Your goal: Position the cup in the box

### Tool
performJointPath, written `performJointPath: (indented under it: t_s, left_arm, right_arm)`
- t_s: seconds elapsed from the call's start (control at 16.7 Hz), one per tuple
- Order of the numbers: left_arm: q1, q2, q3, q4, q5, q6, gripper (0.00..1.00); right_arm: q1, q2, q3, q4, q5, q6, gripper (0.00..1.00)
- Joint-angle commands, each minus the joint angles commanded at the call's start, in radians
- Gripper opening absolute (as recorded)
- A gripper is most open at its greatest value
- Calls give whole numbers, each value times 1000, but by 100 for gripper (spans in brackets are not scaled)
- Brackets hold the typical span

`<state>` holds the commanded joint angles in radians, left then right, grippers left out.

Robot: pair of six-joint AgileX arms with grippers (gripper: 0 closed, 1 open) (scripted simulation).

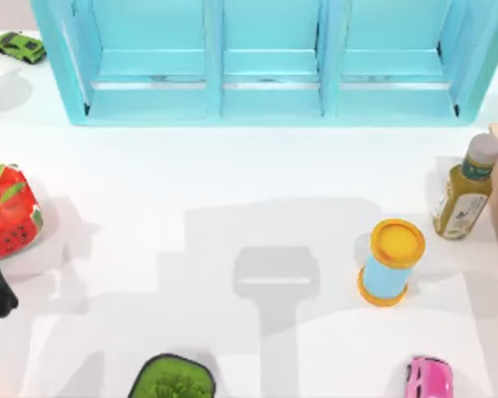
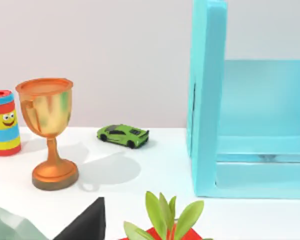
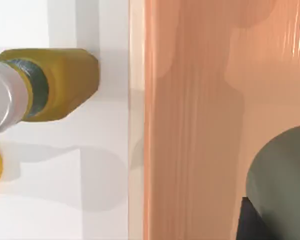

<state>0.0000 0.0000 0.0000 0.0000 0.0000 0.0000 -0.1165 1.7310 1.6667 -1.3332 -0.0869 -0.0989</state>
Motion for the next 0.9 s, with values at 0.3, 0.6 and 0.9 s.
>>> performJointPath:
  t_s: [0.3,0.6,0.9]
  left_arm:
    - [0,0,0,0,0,0,100]
    - [0,0,0,0,0,0,100]
    - [0,0,0,0,0,0,100]
  right_arm:
    - [-135,-30,-134,-20,17,-135,0]
    - [-131,-26,-135,-15,19,-135,0]
    - [-142,-17,-270,142,17,-141,0]
